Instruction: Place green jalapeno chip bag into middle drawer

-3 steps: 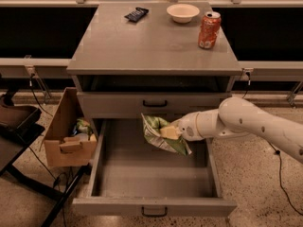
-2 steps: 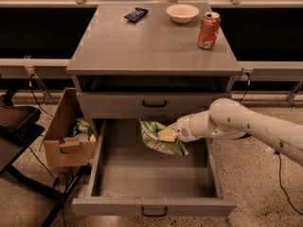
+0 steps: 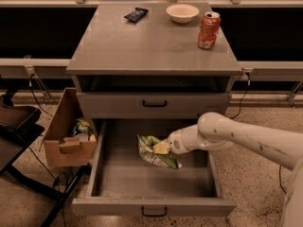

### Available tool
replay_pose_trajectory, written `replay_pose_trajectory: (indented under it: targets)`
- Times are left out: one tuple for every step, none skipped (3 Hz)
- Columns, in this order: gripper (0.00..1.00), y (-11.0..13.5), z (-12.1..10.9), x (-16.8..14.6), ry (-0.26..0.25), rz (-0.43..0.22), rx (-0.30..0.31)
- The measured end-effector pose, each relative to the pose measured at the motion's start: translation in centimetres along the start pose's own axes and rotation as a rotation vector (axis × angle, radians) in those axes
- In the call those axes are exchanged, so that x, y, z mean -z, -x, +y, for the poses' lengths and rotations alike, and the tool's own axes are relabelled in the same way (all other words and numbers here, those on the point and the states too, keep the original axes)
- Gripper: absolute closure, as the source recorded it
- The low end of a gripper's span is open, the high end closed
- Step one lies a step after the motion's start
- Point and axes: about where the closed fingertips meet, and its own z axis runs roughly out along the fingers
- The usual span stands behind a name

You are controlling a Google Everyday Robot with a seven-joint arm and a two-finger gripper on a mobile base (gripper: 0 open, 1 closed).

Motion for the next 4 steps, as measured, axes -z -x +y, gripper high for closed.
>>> replay_pose_trajectory:
  targets:
    - [1.0,-3.15,1.24,-2.19,0.022,0.015,-0.081]
    - [0.84,-3.56,1.42,-2.46,0.024,0.019,-0.089]
    - [0.61,-3.56,1.42,-2.46,0.024,0.019,-0.089]
    - [0.31,-3.56,1.42,-2.47,0.024,0.019,-0.089]
